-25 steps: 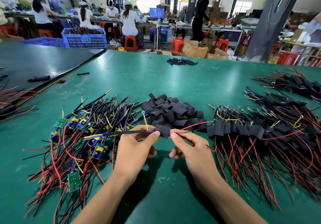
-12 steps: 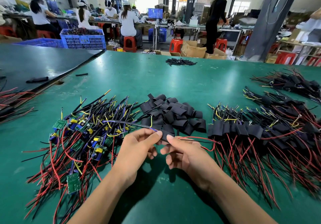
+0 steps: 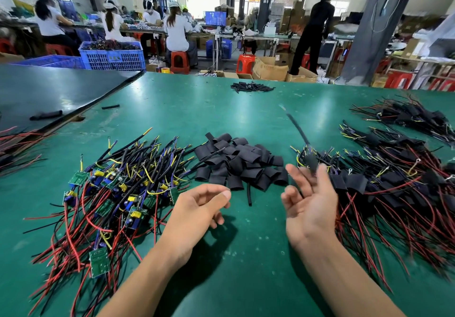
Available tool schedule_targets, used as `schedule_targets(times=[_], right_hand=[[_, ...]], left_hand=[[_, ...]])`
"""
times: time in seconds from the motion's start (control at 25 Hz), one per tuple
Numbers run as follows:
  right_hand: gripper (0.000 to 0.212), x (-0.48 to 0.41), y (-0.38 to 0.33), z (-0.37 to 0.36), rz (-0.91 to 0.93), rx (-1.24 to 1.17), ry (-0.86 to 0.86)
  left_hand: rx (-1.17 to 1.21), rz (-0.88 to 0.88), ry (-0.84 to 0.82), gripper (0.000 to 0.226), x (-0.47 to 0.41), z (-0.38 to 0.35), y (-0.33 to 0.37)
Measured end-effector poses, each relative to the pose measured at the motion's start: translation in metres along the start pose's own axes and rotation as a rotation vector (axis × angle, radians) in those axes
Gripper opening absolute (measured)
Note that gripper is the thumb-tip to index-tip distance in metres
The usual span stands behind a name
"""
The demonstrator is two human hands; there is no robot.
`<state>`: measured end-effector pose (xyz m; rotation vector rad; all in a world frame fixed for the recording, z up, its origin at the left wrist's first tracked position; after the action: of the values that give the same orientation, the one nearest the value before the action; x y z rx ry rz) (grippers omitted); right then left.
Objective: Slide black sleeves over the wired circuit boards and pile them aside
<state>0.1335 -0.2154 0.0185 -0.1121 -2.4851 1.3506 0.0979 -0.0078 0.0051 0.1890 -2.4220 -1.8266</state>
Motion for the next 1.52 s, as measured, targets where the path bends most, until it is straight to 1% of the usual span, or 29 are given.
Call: schedule_targets(times=[0.08, 0.16, 0.2, 0.28, 0.36, 0.44, 0.56, 0.68, 0.76, 0.88, 0.96, 1.04, 1.28, 1.44, 1.52], right_hand=[[0.039, -0.004, -0.004, 0.012, 0.029, -0.012, 0.087], [0.041, -0.005, -0.003, 0.014, 0.079, 0.044, 0.104], [0.038, -0.005, -0.001, 0.012, 0.120, 0.093, 0.106], [0.024, -0.004, 0.004, 0.005, 0.226, 0.244, 0.091], [0.011, -0.004, 0.012, -0.003, 0.281, 0.438, 0.042], [0.014, -0.007, 0.023, -0.007, 0.265, 0.619, -0.027], [0.018, -0.008, 0.032, -0.014, 0.273, 0.850, -0.161], [0.019, -0.002, 0.034, -0.019, 0.318, 0.963, -0.233], [0.018, 0.000, 0.034, -0.021, 0.331, 0.985, -0.248], [0.016, 0.001, 0.033, -0.021, 0.317, 0.975, -0.254], [0.015, 0.003, 0.033, -0.021, 0.316, 0.977, -0.262], [0.015, 0.004, 0.033, -0.022, 0.318, 0.979, -0.268], [0.016, 0.003, 0.034, -0.022, 0.308, 0.981, -0.280], [0.017, 0.003, 0.035, -0.021, 0.319, 1.001, -0.286], [0.017, 0.003, 0.036, -0.021, 0.326, 1.010, -0.291]], left_hand=[[-0.036, 0.001, -0.002, 0.006, 0.000, 0.000, -0.001], [-0.053, 0.000, -0.003, 0.005, 0.000, 0.000, -0.001], [-0.063, -0.001, 0.000, 0.006, 0.000, 0.000, -0.001], [-0.111, -0.007, 0.013, 0.007, 0.001, 0.001, -0.001], [-0.205, -0.018, 0.018, 0.010, 0.002, 0.000, -0.002], [-0.334, -0.051, 0.011, 0.012, 0.003, -0.003, -0.002], [-0.523, -0.151, 0.000, 0.012, 0.006, -0.009, 0.002], [-0.685, -0.257, 0.066, 0.012, 0.010, -0.007, 0.009], [-0.800, -0.294, 0.161, 0.018, 0.008, 0.003, 0.014], [-0.863, -0.268, 0.303, 0.034, 0.006, 0.024, 0.023], [-0.893, -0.255, 0.336, 0.047, 0.006, 0.030, 0.025], [-0.911, -0.238, 0.341, 0.053, 0.004, 0.031, 0.025], [-0.905, -0.184, 0.349, 0.035, 0.000, 0.039, 0.025], [-1.063, -0.044, 0.352, 0.031, -0.003, 0.044, 0.024], [-1.132, -0.021, 0.332, 0.028, -0.005, 0.042, 0.023]])
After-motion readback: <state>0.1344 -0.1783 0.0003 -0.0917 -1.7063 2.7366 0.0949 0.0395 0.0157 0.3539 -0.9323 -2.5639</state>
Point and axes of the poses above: each hand's wrist, its own x-axis away from the middle knuckle, its own z-axis out of the back of the hand, y = z × x, the point moved 7 cm from there along -x, towards the middle knuckle, and after that the axes turned 12 degrees about x, right-handed, at the moved point
